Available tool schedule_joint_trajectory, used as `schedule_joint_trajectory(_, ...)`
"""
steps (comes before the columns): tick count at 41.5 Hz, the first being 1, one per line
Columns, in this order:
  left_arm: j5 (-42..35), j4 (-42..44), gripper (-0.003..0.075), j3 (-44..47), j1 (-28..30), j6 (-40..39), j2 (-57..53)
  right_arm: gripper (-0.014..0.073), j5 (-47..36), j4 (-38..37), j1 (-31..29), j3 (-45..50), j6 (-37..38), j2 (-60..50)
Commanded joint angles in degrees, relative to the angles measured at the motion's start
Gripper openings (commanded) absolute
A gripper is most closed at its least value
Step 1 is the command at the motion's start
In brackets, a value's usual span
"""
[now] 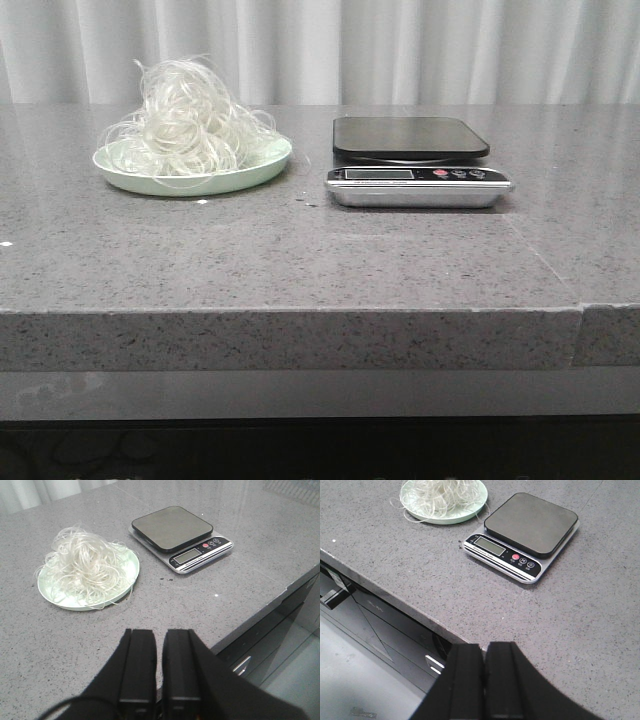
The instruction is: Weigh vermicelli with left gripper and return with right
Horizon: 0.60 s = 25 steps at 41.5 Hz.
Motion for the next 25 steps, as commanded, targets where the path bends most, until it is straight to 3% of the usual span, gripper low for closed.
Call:
schedule_joint_trajectory(1, -4.49, 0.03, 0.0142, -1.38, 0.05, -0.67, 0.42, 0.0159, -3.22, -0.64, -0.47, -1.28, 0.05, 0.45)
schedule_joint_trajectory(25, -4.67, -0.2, 0.0142, -0.93, 1.3, -0.67, -0.89, 0.0159, -3.22, -0.64, -0.47, -1.28, 0.05, 0.45)
